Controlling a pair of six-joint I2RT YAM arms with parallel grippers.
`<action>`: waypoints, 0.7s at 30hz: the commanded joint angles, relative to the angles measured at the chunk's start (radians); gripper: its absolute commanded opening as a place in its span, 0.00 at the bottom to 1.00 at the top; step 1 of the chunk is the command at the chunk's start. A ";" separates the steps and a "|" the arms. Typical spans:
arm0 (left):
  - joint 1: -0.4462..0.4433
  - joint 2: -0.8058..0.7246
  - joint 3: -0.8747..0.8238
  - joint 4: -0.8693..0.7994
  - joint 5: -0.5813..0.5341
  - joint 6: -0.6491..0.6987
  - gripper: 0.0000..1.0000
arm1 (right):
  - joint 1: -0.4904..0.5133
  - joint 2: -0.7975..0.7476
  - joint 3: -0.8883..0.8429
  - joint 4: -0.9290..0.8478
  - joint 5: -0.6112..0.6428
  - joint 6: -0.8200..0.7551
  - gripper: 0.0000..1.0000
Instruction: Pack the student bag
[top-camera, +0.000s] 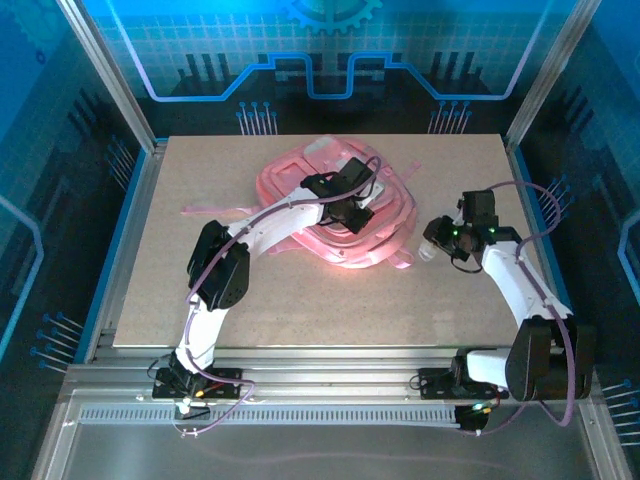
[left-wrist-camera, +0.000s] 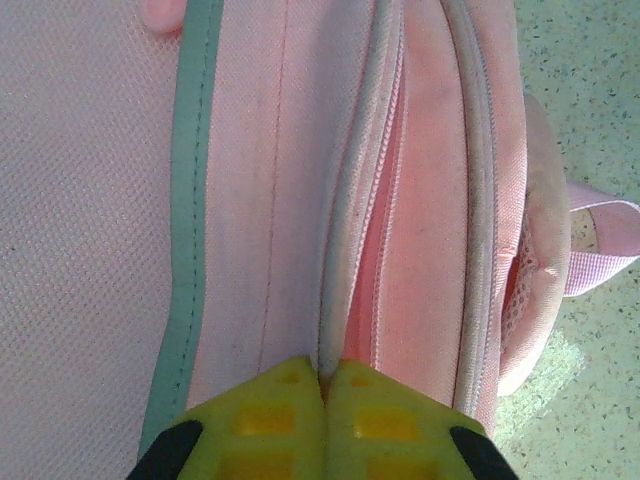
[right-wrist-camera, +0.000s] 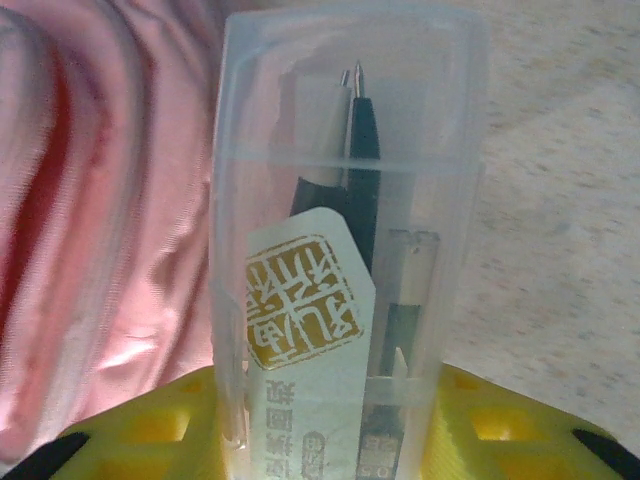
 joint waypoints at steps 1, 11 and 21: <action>0.015 -0.079 0.035 -0.014 0.003 -0.013 0.00 | 0.040 0.027 0.072 0.080 -0.094 0.047 0.32; 0.063 -0.104 0.073 -0.003 0.004 -0.088 0.00 | 0.184 0.224 0.138 0.365 -0.222 0.282 0.29; 0.086 -0.141 0.050 0.058 0.021 -0.127 0.00 | 0.294 0.424 0.239 0.529 -0.260 0.411 0.36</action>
